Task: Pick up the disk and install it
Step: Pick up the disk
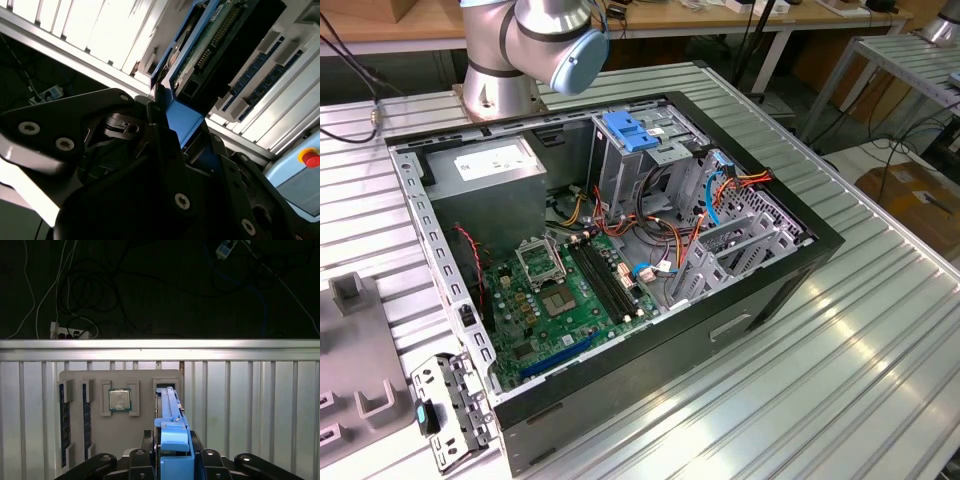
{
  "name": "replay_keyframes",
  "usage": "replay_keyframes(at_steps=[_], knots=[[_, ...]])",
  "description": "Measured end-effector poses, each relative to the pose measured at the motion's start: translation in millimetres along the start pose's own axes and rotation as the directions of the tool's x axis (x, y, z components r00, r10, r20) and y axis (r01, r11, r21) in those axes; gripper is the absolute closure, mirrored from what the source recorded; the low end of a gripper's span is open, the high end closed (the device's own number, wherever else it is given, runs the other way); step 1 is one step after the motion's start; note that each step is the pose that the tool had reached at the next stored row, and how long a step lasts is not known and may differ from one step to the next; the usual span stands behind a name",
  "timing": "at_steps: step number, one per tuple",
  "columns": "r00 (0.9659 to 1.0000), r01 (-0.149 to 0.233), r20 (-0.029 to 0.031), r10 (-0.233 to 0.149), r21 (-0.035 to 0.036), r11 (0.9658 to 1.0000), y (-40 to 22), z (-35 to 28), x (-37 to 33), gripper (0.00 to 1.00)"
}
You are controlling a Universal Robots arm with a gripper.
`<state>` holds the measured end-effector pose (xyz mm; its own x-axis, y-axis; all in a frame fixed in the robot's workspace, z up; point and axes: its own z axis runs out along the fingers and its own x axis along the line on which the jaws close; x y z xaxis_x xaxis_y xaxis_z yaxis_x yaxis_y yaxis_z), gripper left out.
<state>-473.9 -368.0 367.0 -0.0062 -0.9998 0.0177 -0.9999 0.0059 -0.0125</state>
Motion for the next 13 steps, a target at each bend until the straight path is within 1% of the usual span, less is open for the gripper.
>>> replay_keyframes(at_steps=[13], knots=[[1.0, 0.0, -0.0002, 0.0, -0.0001, 1.0, 0.0, -1.0, 0.0, 0.63]])
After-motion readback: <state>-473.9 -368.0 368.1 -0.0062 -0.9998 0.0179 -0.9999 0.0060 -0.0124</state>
